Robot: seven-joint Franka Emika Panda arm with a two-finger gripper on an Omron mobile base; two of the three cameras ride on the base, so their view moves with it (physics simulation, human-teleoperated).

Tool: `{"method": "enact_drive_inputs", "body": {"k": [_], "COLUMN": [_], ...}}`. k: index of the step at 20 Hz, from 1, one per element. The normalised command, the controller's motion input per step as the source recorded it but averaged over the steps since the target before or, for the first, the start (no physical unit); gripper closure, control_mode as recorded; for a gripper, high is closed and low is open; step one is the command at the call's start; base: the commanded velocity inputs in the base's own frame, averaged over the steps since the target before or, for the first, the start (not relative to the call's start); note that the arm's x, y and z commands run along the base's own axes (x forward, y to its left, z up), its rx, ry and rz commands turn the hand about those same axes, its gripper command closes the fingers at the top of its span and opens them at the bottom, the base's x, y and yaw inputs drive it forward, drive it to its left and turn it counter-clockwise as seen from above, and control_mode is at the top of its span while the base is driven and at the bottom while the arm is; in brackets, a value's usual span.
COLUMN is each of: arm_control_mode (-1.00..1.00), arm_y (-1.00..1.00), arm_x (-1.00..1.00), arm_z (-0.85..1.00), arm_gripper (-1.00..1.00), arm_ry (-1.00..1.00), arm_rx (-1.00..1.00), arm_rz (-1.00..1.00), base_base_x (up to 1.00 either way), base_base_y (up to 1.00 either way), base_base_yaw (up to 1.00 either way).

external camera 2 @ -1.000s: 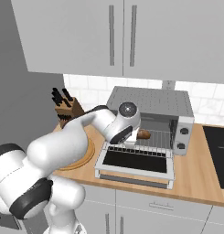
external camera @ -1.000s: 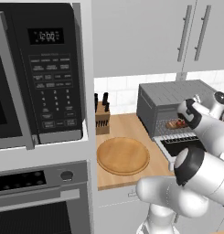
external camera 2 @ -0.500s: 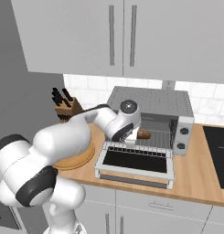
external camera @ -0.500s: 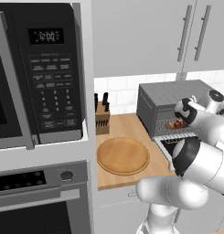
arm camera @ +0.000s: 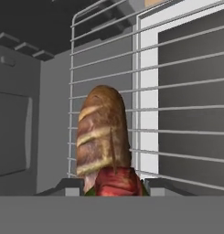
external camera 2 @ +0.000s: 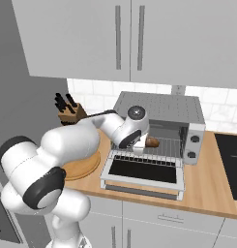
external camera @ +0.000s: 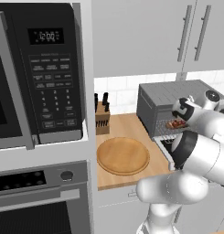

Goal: Pick up the kebab skewer and baguette bread, and place them inside the toaster oven. Close the toaster oven door and start by setting the timer.

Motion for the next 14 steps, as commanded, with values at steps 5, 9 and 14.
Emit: {"method": "enact_drive_inputs", "body": {"k": [5,9,14], "arm_control_mode": [-1.00,-1.00,-1.00], "arm_y": [0.00,0.00,0.00], "arm_x": [0.23,0.25,0.06], "arm_z": [-0.02,0.00,0.00], "arm_gripper": [1.00,-1.00,-1.00], "arm_ry": [0.03,0.05,0.04], "arm_rx": [0.00,0.00,0.00], "arm_rz": [0.00,0.00,0.00], "base_base_x": [0.00,0.00,0.00], "base_base_y": [0.00,0.00,0.00], "base_base_yaw": [0.00,0.00,0.00]}}
